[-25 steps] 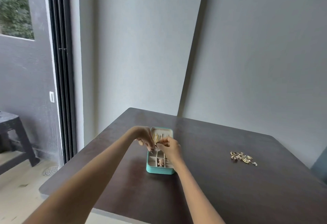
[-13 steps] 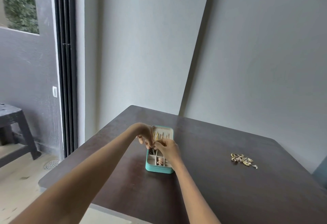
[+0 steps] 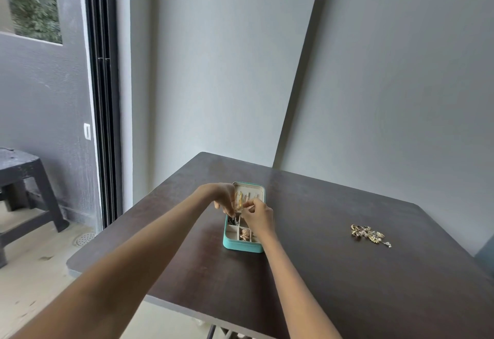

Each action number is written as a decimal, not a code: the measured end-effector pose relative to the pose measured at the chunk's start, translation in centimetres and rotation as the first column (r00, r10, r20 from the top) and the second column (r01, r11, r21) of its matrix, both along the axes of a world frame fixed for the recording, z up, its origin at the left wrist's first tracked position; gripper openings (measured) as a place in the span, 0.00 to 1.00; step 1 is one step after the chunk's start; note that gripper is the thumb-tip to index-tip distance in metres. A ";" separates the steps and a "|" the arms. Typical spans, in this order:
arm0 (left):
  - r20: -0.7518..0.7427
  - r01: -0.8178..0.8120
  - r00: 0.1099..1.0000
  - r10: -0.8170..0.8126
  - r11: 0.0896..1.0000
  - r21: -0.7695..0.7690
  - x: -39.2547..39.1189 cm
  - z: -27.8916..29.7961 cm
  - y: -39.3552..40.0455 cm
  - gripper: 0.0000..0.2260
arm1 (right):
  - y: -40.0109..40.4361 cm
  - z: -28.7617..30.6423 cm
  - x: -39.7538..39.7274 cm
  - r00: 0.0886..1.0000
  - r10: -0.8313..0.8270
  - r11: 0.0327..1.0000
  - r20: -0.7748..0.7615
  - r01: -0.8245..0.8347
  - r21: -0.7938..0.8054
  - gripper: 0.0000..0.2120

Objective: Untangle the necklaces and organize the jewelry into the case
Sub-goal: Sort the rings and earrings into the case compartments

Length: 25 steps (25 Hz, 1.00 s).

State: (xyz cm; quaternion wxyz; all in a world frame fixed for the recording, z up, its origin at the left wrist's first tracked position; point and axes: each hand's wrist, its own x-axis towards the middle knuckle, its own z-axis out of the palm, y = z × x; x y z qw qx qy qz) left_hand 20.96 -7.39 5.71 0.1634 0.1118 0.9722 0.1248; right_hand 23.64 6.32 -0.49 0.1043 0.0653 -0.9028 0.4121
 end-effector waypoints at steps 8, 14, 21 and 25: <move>0.032 -0.044 0.998 0.046 0.998 -0.050 1.3 0.7 0.6 0.15 | 0.3 0.0 -0.1 1.000 0.013 1.000 0.016 -0.013 -0.001 0.06; 0.030 -0.039 0.999 0.040 0.999 -0.020 1.0 0.5 0.5 0.14 | 0.5 0.1 0.0 0.997 0.061 0.998 0.050 -0.061 -0.003 0.07; 0.070 -0.081 0.994 0.088 0.992 -0.094 0.9 1.3 1.1 0.12 | 0.8 0.9 -0.3 0.954 0.213 0.973 0.210 -0.226 0.041 0.17; -0.216 -0.098 0.975 0.054 0.975 -0.197 1.0 1.7 2.8 0.14 | 1.3 1.1 -0.2 0.972 0.189 0.978 0.139 -0.174 -0.118 0.13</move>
